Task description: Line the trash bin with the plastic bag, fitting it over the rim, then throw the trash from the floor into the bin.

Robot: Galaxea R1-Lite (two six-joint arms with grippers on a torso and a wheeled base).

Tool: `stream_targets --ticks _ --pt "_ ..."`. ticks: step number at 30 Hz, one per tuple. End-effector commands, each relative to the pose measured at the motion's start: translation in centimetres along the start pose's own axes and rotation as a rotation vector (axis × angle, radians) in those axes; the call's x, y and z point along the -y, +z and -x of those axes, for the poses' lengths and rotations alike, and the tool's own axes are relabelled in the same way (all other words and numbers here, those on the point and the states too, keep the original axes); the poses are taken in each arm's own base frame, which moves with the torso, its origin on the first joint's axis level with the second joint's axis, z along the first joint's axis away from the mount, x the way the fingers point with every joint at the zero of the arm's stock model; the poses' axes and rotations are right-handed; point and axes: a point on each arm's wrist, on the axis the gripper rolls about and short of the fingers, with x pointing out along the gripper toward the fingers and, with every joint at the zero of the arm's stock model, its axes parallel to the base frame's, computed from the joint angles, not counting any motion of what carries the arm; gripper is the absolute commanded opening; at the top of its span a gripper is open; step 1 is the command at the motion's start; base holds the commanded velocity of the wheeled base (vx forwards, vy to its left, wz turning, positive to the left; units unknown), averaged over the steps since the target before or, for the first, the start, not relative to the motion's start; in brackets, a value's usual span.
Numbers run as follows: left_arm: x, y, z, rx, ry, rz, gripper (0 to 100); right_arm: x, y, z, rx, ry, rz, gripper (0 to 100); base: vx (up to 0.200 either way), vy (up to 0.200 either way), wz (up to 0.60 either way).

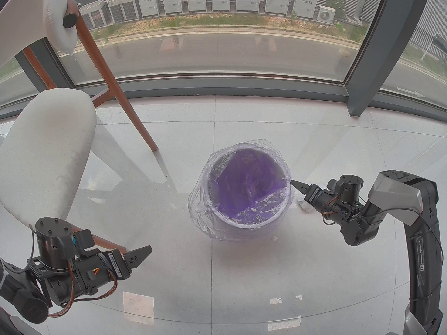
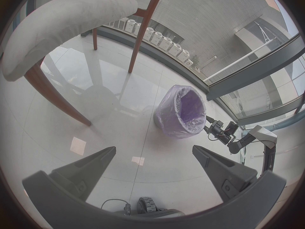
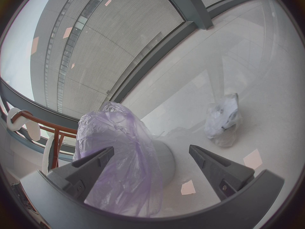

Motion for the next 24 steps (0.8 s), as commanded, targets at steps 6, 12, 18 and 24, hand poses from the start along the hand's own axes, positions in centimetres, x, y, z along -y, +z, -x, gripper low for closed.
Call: stream_targets --ticks 6,12,18,24 --pt "-0.3 -0.2 -0.3 -0.011 0.021 0.004 100 0.2 -1.3 -2.5 -0.032 0.015 -0.001 0 0.0 0.0 0.0" --pt "-0.5 -0.3 -0.2 -0.015 0.033 0.006 100 0.4 -1.4 -3.5 -0.038 0.014 -0.033 0 0.0 0.0 0.0" --pt "-0.9 -0.8 -0.3 -0.035 0.066 0.006 100 0.9 -1.9 -3.9 -0.049 0.004 -0.049 0 0.0 0.0 0.0" --pt "-0.9 -0.9 -0.4 -0.037 0.068 0.005 100 1.4 -2.5 -4.3 -0.069 -0.018 -0.032 0 0.0 0.0 0.0"
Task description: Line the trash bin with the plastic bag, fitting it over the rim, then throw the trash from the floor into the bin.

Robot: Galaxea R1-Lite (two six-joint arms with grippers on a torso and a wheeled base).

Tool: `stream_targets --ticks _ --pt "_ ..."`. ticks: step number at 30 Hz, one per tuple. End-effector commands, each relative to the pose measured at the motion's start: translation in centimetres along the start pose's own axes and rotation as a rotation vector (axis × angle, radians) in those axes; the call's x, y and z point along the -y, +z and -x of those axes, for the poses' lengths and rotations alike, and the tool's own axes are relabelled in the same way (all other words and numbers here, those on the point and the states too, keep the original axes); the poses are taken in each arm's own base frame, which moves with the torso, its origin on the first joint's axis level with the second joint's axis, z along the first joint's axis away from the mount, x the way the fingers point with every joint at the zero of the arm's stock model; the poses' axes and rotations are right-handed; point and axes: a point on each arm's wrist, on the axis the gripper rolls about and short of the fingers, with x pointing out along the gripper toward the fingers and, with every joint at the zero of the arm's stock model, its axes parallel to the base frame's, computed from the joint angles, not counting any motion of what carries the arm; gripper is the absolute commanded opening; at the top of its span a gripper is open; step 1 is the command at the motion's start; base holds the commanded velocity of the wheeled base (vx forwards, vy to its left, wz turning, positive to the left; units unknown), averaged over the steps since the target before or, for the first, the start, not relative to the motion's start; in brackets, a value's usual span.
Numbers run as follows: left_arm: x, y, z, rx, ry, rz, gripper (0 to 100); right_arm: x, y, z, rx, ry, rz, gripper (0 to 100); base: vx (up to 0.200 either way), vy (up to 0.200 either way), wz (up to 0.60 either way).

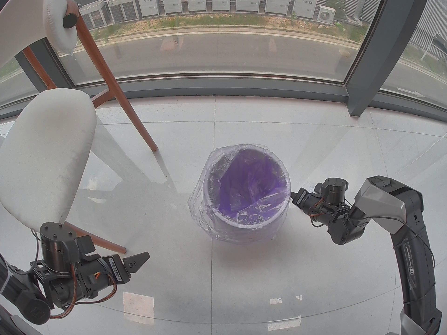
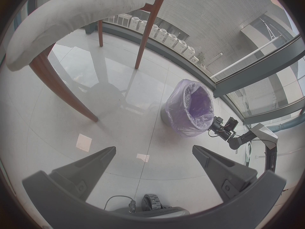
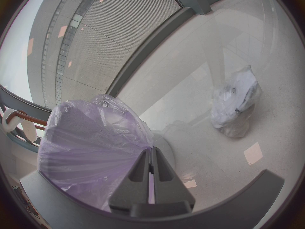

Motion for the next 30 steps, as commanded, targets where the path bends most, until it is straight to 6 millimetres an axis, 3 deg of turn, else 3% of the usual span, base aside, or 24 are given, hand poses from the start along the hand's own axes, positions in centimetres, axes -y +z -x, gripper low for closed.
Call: stream_targets --ticks 1,11,12,16,19,25,30 --pt "0.0 -0.1 -0.1 -0.006 0.002 0.002 100 0.8 -0.4 -0.7 -0.018 -0.043 0.004 0 0.0 0.0 0.0" --pt "-0.2 0.8 -0.3 0.031 0.01 0.074 100 1.4 -0.9 -1.3 -0.022 -0.083 0.045 0 0.0 0.0 0.0" --pt "-0.2 0.8 -0.3 0.035 0.007 0.079 100 1.4 -0.9 -1.3 -0.026 -0.086 0.049 100 0.0 0.0 0.0" --pt "0.0 1.1 -0.2 0.059 -0.015 0.082 100 -0.2 0.5 -0.2 -0.008 -0.077 0.061 100 0.0 0.0 0.0" --pt "0.2 1.4 -0.2 0.088 -0.038 0.084 100 -1.8 1.9 2.1 0.002 -0.088 0.058 100 0.0 0.0 0.0" --pt "0.3 1.8 -0.6 0.078 -0.091 0.082 100 -6.5 5.0 9.0 0.058 -0.104 0.066 100 0.0 0.0 0.0" --pt "0.5 1.8 -1.4 0.038 -0.109 0.045 100 -9.3 5.5 14.7 0.067 -0.098 0.068 100 0.0 0.0 0.0"
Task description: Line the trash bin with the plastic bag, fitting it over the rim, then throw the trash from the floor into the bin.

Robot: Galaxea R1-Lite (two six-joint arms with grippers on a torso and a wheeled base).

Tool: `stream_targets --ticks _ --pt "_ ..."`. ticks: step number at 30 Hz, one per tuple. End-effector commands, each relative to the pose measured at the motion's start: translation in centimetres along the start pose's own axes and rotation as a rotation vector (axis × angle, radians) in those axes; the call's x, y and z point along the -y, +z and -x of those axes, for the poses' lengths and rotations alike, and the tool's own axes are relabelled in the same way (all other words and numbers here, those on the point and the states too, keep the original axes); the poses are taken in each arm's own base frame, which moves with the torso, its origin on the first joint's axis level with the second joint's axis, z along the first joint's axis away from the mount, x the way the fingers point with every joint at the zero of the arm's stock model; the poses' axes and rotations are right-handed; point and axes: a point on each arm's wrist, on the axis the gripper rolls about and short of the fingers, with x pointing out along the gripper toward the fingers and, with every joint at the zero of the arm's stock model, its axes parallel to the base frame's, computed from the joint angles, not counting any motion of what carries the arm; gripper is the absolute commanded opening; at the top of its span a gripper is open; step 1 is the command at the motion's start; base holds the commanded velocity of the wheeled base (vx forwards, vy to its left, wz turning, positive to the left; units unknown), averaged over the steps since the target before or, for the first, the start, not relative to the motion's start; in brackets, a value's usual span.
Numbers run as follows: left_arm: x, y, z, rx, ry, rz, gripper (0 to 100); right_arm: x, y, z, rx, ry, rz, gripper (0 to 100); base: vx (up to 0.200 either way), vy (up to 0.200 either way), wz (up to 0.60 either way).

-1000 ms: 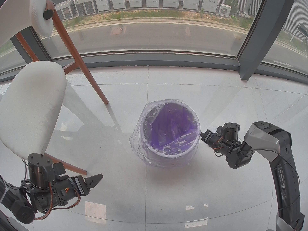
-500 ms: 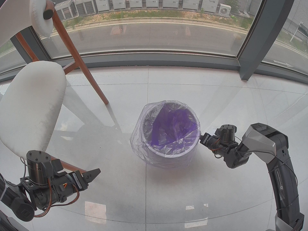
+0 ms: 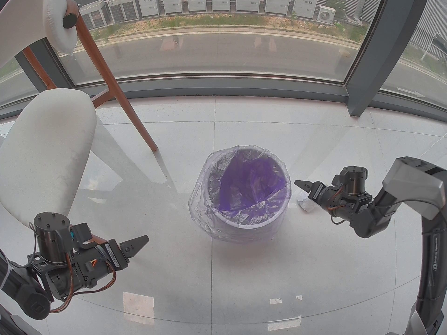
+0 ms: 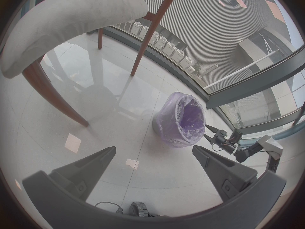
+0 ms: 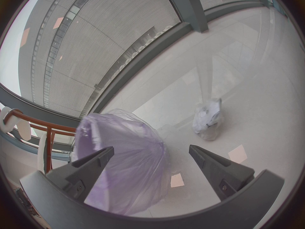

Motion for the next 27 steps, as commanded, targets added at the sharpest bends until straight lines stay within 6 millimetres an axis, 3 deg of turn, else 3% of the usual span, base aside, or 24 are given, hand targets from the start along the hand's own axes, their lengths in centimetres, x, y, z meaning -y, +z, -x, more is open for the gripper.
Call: stream_targets --ticks 1,5,11,15,20,27 --pt "0.1 0.0 -1.4 -0.051 -0.019 -0.053 100 -4.3 2.5 10.1 0.062 0.028 0.014 100 0.0 0.0 0.0" --pt "0.0 0.0 -2.5 -0.072 -0.006 -0.09 100 -4.1 1.3 12.7 0.034 0.008 0.008 100 0.15 0.0 0.0" --pt "0.1 0.4 -6.6 -0.065 0.043 -0.093 100 -4.5 1.0 15.2 0.041 0.012 0.007 100 0.1 0.0 0.0" --pt "0.2 0.7 -9.0 -0.059 0.052 -0.091 100 -5.1 1.2 16.2 0.056 0.029 0.015 100 0.0 0.0 0.0" --pt "-1.5 -0.9 -13.2 -0.119 0.114 -0.093 100 -5.7 1.7 16.8 0.079 0.05 0.022 100 0.0 0.0 0.0" --pt "-2.2 -1.8 -18.5 -0.044 0.077 -0.096 100 -6.6 1.9 17.6 0.098 0.078 0.031 100 0.0 0.0 0.0"
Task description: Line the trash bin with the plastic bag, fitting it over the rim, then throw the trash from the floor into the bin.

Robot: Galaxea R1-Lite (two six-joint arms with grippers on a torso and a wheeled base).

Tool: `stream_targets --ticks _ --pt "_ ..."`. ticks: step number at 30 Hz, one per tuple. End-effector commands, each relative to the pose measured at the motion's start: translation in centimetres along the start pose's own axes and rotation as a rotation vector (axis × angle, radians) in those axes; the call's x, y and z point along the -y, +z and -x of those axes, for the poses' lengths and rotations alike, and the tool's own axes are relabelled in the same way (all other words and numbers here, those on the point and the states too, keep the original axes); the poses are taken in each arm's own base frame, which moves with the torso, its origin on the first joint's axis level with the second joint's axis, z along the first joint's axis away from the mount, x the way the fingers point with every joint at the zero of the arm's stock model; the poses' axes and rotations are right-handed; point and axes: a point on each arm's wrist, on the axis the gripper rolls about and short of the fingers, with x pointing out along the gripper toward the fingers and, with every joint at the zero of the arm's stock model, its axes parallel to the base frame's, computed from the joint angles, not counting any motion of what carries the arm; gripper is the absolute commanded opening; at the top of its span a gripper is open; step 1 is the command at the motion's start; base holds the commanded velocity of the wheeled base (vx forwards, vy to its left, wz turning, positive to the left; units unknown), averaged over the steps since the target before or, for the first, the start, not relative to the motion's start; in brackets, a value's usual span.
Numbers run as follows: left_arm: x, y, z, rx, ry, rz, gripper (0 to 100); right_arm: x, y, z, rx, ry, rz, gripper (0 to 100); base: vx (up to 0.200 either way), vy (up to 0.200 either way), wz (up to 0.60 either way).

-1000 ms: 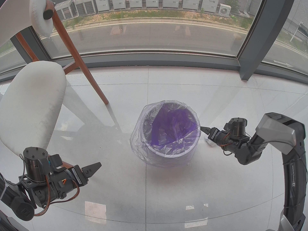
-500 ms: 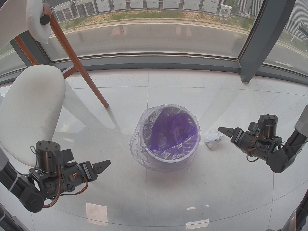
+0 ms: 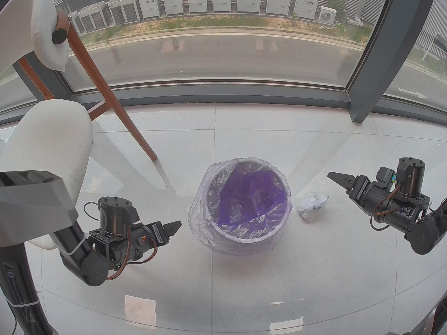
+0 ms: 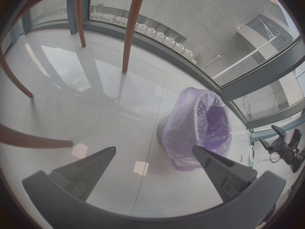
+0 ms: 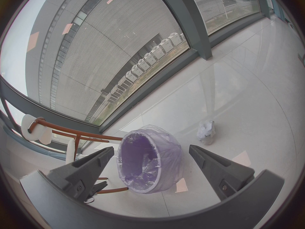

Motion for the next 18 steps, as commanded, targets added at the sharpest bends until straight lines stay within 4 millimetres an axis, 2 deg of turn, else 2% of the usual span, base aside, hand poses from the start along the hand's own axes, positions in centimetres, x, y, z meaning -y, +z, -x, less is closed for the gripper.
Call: stream_targets --ticks 1,17,18 --pt "-1.2 -2.1 -6.2 0.005 0.01 -0.005 100 -1.3 0.8 1.3 0.042 0.04 0.013 100 0.0 0.0 0.0" --pt "-0.3 -1.9 -12.7 0.091 -0.056 -0.009 100 -0.9 0.1 2.1 0.035 0.015 0.01 100 0.0 0.0 0.0" --pt "-0.3 -2.0 -13.0 0.091 -0.056 -0.01 0 -0.9 0.2 2.1 0.036 0.016 0.01 100 0.0 0.0 0.0"
